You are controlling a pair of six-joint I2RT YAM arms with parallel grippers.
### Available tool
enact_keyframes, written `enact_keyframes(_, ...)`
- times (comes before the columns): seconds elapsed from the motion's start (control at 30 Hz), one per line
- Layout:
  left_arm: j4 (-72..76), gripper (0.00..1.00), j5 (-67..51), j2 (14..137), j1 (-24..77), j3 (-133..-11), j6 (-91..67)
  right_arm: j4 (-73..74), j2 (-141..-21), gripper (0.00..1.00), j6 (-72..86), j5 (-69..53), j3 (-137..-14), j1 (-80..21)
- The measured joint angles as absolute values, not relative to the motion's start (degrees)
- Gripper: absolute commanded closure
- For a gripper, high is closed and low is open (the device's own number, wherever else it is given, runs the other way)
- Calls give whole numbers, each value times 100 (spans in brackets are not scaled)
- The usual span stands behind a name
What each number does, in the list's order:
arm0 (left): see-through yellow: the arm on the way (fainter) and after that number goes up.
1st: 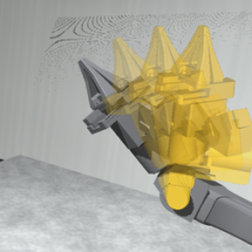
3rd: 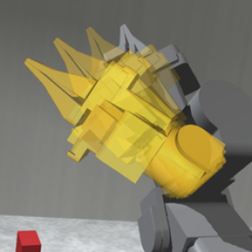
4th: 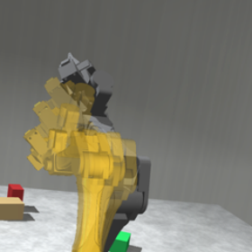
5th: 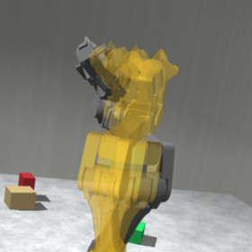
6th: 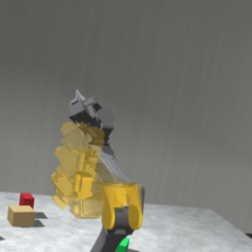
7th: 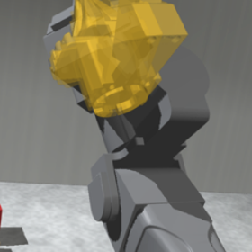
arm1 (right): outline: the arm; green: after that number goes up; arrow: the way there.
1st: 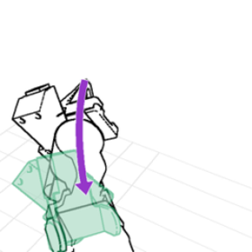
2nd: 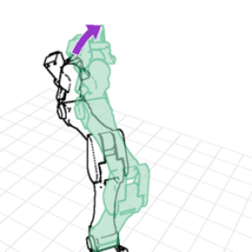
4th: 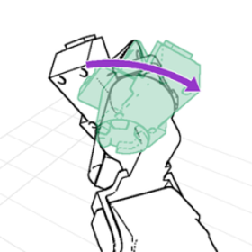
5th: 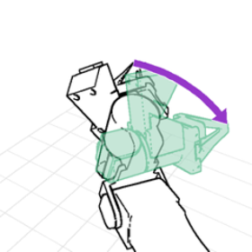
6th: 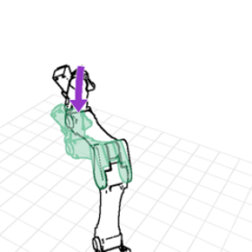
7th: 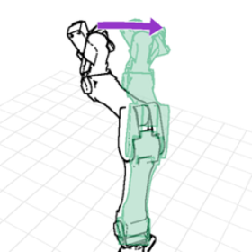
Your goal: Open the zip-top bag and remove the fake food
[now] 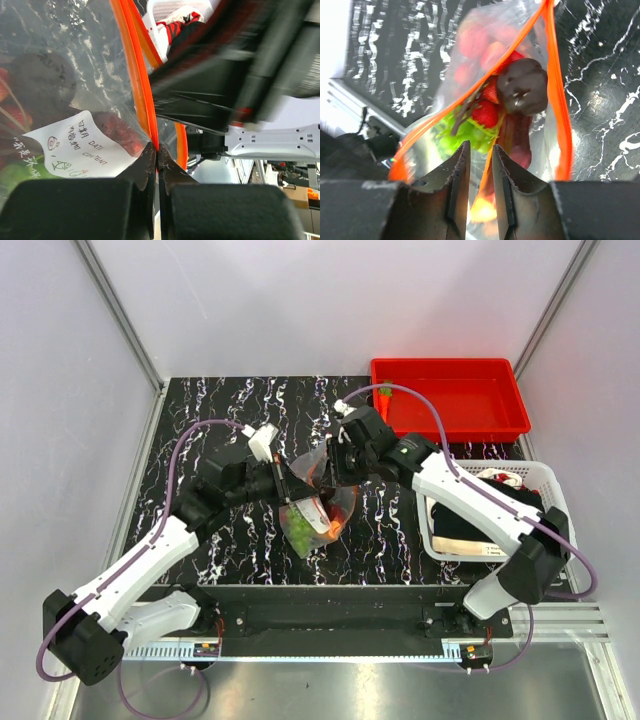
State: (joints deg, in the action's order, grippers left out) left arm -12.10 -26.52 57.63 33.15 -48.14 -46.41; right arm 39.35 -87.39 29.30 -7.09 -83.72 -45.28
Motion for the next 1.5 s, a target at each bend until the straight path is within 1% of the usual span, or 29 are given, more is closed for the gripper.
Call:
enact_keyframes(0.13,-1175,100,-2624,5763,3385,-4814,-4683,3758,-8967,63,3011,-698,-8123,-4517)
enact_keyframes(0.17,-1175,100,-2611,5763,3400,-4814,-4692,3712,-9017,58,3028,-698,-8053,-4517)
enact_keyframes(0.23,-1168,100,-2589,5763,3422,-4814,-4705,3645,-9142,52,3072,-690,-7950,-4517)
enact_keyframes(0.27,-1160,100,-2585,5763,3433,-4814,-4707,3597,-9190,46,3087,-672,-7909,-4517)
enact_keyframes(0.37,-1100,100,-2534,5793,3489,-4814,-4711,3389,-9354,38,3122,-607,-7756,-4517)
enact_keyframes(0.4,-1074,100,-2519,5815,3503,-4814,-4724,3345,-9400,32,3120,-580,-7736,-4517)
enact_keyframes(0.6,-838,100,-2399,6182,3682,-4816,-4834,2869,-9830,16,3142,-392,-7599,-4512)
enact_keyframes(0.7,-777,100,-2370,6394,3767,-4823,-4849,2545,-9909,13,3153,-362,-7400,-4504)
enact_keyframes(0.8,-753,100,-2346,6541,3800,-4840,-4851,2191,-9953,13,3148,-351,-7251,-4484)
enact_keyframes(0.87,-727,100,-2333,6595,3809,-4851,-4851,1918,-9968,16,3140,-349,-7181,-4480)
enact_keyframes(0.9,-707,100,-2331,6615,3813,-4858,-4851,1761,-9979,19,3135,-351,-7146,-4477)
enact_keyframes(0.93,-698,100,-2329,6624,3815,-4862,-4851,1621,-9990,33,3131,-346,-7116,-4477)
enact_keyframes(0.97,-687,100,-2329,6624,3820,-4862,-4851,1496,-9996,38,3129,-340,-7085,-4477)
enact_keyframes(1.0,-679,100,-2329,6624,3822,-4862,-4851,1402,-10003,41,3087,-322,-7061,-4477)
enact_keyframes(1.03,-670,100,-2329,6624,3828,-4862,-4851,1280,-10012,50,3094,-298,-7028,-4477)
enact_keyframes(1.1,-676,100,-2320,6622,3848,-4862,-4849,1138,-10020,60,3046,-268,-6989,-4473)
enact_keyframes(1.13,-679,100,-2316,6617,3852,-4862,-4847,1109,-10022,67,3011,-268,-6978,-4473)
enact_keyframes(1.3,-829,100,-2110,6473,3863,-4862,-4772,926,-10014,78,2873,-314,-6945,-4473)
enact_keyframes(1.5,-1275,100,-1533,6095,3870,-4873,-4484,1026,-9642,82,2805,-539,-6740,-4471)
